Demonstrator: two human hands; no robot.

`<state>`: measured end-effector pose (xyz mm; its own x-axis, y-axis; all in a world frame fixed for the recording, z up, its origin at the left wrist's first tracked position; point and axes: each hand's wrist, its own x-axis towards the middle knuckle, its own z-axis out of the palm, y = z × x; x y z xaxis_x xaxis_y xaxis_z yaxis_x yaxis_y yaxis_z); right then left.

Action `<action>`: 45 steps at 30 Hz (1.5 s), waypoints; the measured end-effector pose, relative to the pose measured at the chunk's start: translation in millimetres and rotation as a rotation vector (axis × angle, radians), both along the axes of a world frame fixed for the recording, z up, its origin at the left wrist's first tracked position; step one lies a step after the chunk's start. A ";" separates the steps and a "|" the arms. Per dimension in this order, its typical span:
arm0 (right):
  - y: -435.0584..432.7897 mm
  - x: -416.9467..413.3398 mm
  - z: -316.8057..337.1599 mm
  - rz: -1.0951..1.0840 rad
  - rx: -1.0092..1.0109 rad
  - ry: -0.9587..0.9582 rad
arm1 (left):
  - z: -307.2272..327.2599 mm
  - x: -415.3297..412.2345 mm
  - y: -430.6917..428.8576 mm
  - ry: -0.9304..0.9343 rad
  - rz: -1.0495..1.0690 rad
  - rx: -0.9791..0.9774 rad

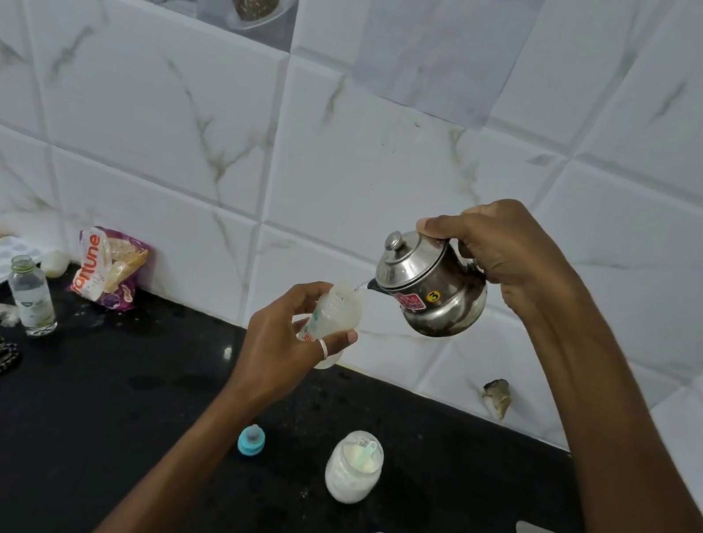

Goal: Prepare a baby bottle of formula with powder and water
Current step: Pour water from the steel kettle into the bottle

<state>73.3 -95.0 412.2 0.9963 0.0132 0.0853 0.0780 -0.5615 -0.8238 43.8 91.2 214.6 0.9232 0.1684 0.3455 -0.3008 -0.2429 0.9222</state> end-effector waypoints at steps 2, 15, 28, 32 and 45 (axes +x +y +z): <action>-0.1 0.2 -0.1 -0.001 0.008 0.002 | 0.3 0.4 0.4 -0.004 0.003 0.009; 2.0 -2.0 -0.6 0.007 0.018 -0.001 | 0.8 -1.9 2.1 -0.027 0.004 -0.011; 6.8 -4.2 1.5 0.005 0.004 0.020 | 2.0 -4.4 3.2 -0.048 0.000 -0.047; 8.7 -4.3 4.3 0.013 -0.014 0.017 | 1.8 -4.7 4.1 -0.052 -0.004 -0.047; 12.3 -5.8 11.1 0.031 -0.023 0.002 | -2.5 -7.3 6.0 -0.056 0.003 -0.073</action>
